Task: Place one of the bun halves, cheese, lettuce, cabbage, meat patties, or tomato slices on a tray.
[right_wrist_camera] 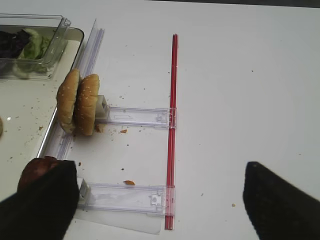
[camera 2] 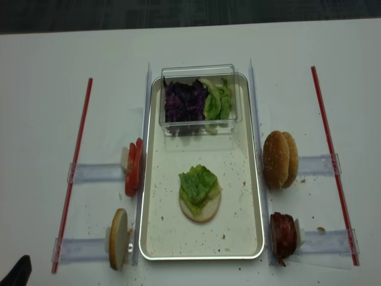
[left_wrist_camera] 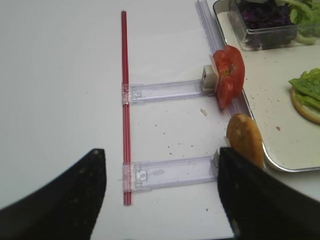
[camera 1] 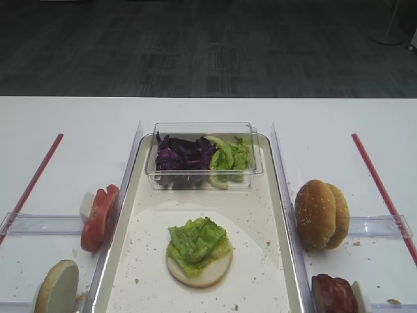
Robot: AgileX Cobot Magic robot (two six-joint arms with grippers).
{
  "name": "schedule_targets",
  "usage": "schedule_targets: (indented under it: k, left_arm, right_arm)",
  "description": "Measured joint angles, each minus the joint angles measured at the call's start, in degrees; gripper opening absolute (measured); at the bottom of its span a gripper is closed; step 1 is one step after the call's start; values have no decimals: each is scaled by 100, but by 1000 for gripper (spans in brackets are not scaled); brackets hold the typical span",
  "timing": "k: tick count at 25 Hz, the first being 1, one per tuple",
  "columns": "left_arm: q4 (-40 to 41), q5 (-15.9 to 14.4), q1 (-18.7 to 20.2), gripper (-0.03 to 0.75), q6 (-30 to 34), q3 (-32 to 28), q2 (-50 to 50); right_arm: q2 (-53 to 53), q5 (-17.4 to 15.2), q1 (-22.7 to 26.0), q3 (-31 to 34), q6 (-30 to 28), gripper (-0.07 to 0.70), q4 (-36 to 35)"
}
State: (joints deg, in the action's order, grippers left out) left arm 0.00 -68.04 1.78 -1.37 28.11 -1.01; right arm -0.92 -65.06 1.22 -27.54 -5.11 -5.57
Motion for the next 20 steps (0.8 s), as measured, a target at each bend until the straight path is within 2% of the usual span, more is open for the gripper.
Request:
schedule_targets:
  k: [20]
  left_arm:
    - [0, 0, 0, 440, 0, 0, 0]
  right_arm:
    - [0, 0, 0, 0, 148, 678, 84]
